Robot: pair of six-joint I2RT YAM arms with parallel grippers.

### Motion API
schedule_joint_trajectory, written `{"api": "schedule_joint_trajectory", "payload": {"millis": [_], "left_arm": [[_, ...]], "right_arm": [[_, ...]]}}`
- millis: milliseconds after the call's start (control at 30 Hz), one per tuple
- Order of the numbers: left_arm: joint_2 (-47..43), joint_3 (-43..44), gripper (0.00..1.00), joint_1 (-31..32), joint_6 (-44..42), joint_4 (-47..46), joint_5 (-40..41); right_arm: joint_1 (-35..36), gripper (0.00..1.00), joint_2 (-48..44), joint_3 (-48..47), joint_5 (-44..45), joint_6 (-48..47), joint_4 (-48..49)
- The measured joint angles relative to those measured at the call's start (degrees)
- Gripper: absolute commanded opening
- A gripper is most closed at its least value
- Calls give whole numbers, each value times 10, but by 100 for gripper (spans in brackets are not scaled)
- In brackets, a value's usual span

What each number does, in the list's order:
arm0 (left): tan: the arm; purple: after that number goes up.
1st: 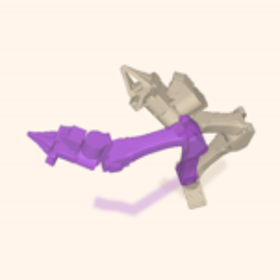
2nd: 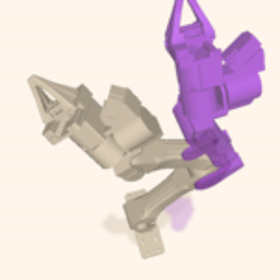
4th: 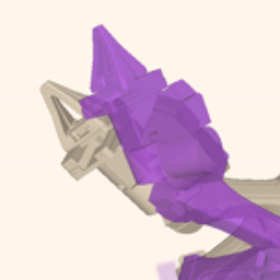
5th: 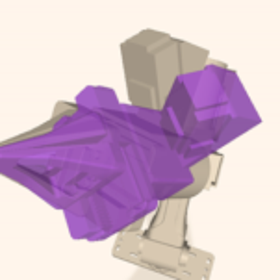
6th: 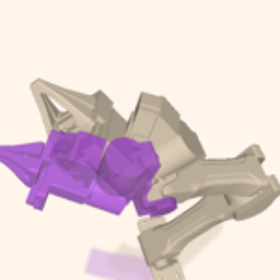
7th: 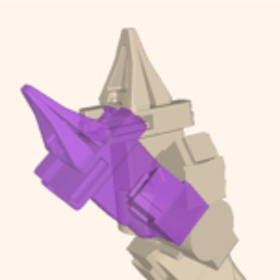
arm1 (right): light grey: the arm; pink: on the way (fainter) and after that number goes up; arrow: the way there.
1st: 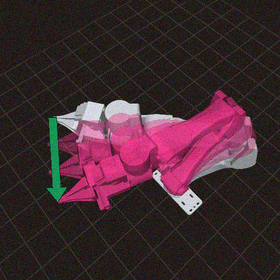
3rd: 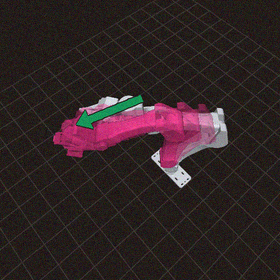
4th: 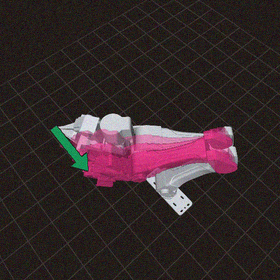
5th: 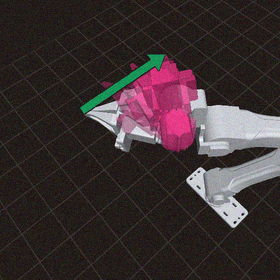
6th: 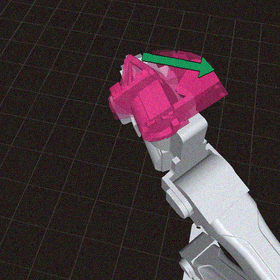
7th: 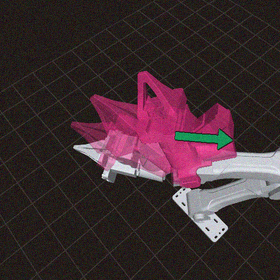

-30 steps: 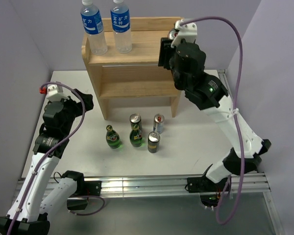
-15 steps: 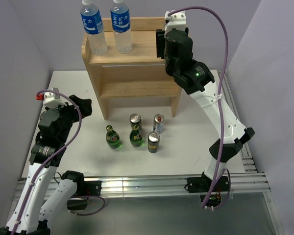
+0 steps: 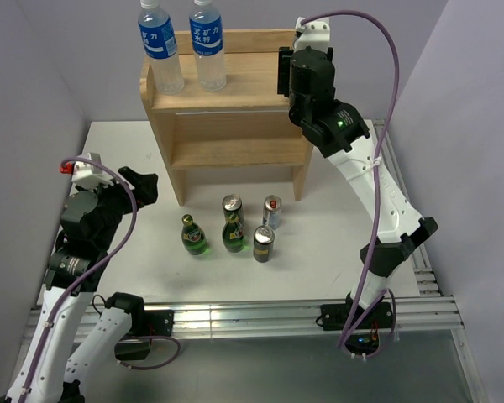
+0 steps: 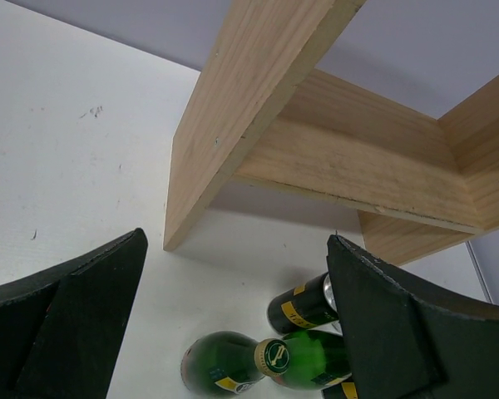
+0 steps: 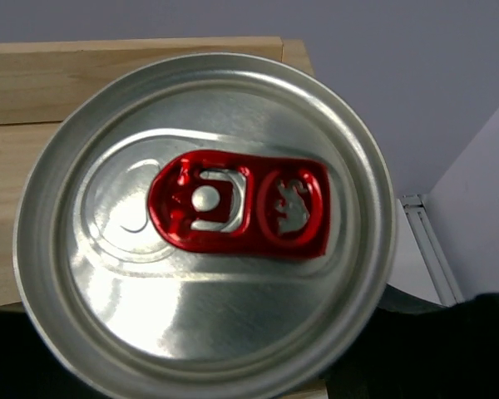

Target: Place and organize the beverage onto the shelf

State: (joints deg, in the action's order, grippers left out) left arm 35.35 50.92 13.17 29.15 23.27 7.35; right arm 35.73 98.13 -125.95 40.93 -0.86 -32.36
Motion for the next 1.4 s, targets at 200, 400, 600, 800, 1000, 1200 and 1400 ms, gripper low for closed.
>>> {"api": "schedule_joint_trajectory", "payload": {"millis": [200,400,600,800,1000,1200,1400], "left_arm": [[1,5,97,10,-6,7,0],[2,5,98,14,-10,13,0],[6,5,98,16,-10,14,0],[9,5,98,16,-10,14,1],[11,5,98,16,-10,14,3],[24,9,98,16,-11,13,5],[38,17,98,16,-11,10,7]], "right_arm": [[-2,44,0,4,3,19,5],[5,100,-7,39,3,41,44],[3,100,-7,56,10,44,42],[4,100,-13,76,13,45,48],[4,100,-20,83,14,60,43],[8,100,-70,130,5,76,36],[13,100,-146,187,0,93,32]]}}
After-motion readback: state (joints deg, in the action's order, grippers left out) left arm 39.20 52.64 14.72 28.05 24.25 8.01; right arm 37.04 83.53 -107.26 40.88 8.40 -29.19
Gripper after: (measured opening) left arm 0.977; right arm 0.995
